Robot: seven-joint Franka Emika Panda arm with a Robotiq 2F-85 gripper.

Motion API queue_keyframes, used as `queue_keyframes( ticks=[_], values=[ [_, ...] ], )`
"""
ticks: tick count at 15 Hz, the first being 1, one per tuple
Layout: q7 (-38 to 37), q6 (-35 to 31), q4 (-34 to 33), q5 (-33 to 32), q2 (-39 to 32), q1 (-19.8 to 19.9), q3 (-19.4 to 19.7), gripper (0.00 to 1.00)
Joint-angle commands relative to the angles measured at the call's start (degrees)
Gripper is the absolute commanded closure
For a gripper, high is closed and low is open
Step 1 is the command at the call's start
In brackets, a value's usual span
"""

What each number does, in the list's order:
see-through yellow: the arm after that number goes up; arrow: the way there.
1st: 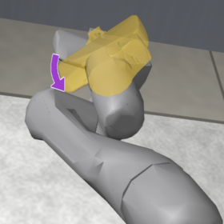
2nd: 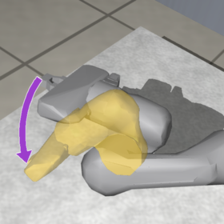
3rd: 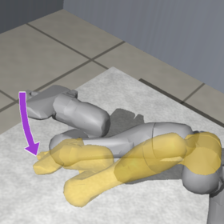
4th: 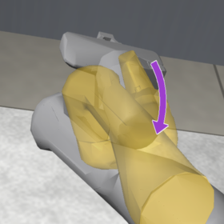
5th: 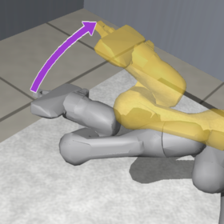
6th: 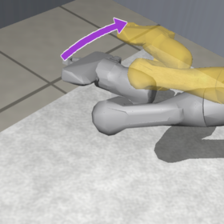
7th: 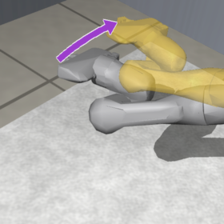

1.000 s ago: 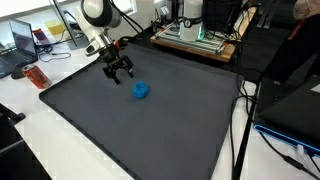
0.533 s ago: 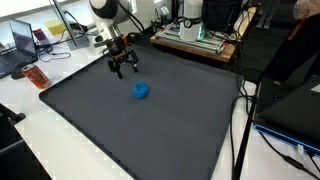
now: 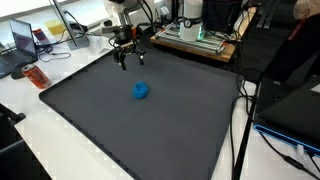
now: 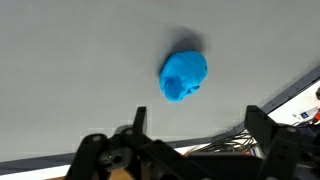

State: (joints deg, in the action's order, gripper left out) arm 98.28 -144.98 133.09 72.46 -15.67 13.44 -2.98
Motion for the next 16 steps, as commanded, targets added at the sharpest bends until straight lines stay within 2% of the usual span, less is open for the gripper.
queue_keyframes(
  ticks=[1,2,3,9,13,16],
  values=[
    [-0.46,-5.07,4.97,2.92,5.28,-5.00,1.88,0.00],
    [-1.56,-6.73,5.57,3.14,5.88,-6.14,1.90,0.00],
    [-3.35,-9.79,6.25,3.44,6.41,-5.63,-0.21,0.00],
    [-16.16,-23.47,8.69,1.98,7.69,-10.74,-2.68,0.00],
    [-30.81,-30.55,10.39,-3.27,6.57,-14.67,-2.61,0.00],
    [-43.70,-32.94,12.21,-11.06,5.31,-17.07,-1.08,0.00]
  ],
)
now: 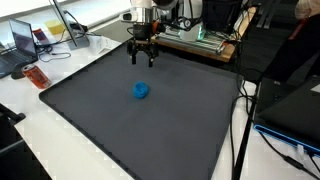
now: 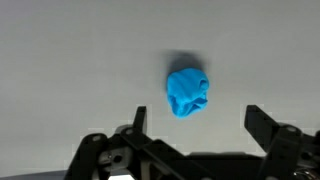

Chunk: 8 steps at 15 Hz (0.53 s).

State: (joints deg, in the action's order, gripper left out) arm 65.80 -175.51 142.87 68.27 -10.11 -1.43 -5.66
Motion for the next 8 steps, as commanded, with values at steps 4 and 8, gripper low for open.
queue_keyframes(
  ticks=[4,8],
  values=[
    [-28.70,-2.53,4.16,-21.49,-0.91,-2.96,3.96,0.00],
    [-26.50,-1.78,3.19,-19.50,-1.58,-2.67,3.51,0.00]
  ],
)
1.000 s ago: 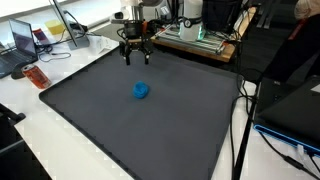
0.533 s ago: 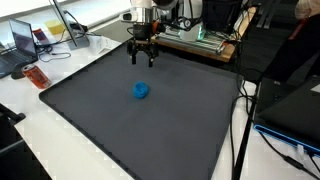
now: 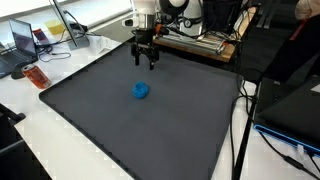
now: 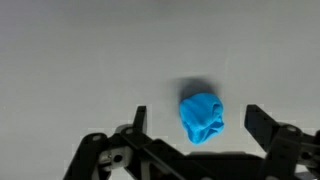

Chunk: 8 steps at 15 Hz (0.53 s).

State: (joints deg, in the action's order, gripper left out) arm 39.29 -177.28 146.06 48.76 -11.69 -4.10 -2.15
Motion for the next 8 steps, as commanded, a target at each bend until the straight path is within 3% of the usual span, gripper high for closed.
queue_keyframes(
  ticks=[1,8],
  values=[
    [-0.07,0.00,0.00,-0.01,0.00,0.00,0.01,0.00],
    [-2.36,1.56,-1.98,-4.95,-0.09,-2.46,2.11,0.00]
  ],
)
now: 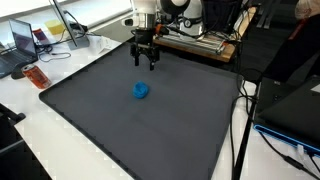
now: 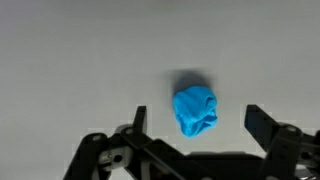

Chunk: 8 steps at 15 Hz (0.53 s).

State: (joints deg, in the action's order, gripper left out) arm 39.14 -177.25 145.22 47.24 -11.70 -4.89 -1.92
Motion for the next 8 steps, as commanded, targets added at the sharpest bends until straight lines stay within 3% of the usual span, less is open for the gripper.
queue_keyframes(
  ticks=[1,8],
  values=[
    [-3.30,1.86,-1.47,-5.03,-0.46,-2.41,2.82,0.00],
    [-11.27,8.84,-7.44,-16.37,-3.40,-6.77,8.59,0.00]
  ],
)
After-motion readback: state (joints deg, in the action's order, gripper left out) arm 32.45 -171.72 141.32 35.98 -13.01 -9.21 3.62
